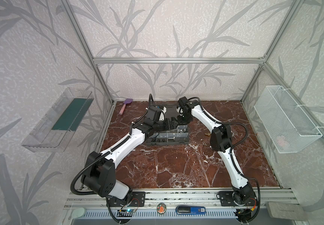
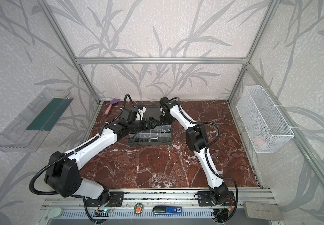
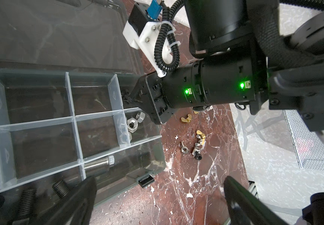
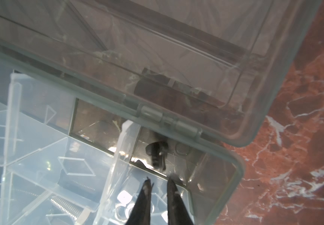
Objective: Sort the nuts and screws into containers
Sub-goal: 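Lower the black wing nut into a compartment and open the right gripper, then move the right gripper back over the pile above a silver wing nut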
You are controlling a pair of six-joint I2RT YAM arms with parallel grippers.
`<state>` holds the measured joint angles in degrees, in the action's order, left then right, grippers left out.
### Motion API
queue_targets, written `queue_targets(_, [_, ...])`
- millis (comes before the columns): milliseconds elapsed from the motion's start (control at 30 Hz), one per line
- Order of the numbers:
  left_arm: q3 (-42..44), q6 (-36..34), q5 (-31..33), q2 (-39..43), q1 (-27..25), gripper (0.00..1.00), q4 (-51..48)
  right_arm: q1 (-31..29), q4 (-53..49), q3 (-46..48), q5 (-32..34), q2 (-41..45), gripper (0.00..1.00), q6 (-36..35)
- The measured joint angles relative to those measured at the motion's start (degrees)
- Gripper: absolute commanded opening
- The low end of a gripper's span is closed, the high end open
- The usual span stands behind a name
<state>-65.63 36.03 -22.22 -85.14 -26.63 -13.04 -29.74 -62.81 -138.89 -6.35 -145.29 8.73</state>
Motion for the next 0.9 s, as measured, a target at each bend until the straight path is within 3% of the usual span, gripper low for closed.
queue_targets(267, [0.44,1.27,-1.95,0.04,0.07,0.99,2.27,0.04,-3.45,-3.74,0.81,-0.13,0.21,0.07])
queue_targets(467, [1.4,2.14,-3.37,0.57,0.07,1.0,3.48,0.33,-5.14,-0.83,3.04,4.46,0.22,0.66])
queue_targets(667, [0.63,1.29,-3.63,0.59,-1.25,0.99,2.67,2.49,-2.32,15.32,5.29,20.46,0.25,0.85])
queue_targets(900, [-4.07,-0.63,-1.84,-0.96,-8.72,0.99,2.67,10.69,6.23,40.79,5.99,38.49,0.27,0.87])
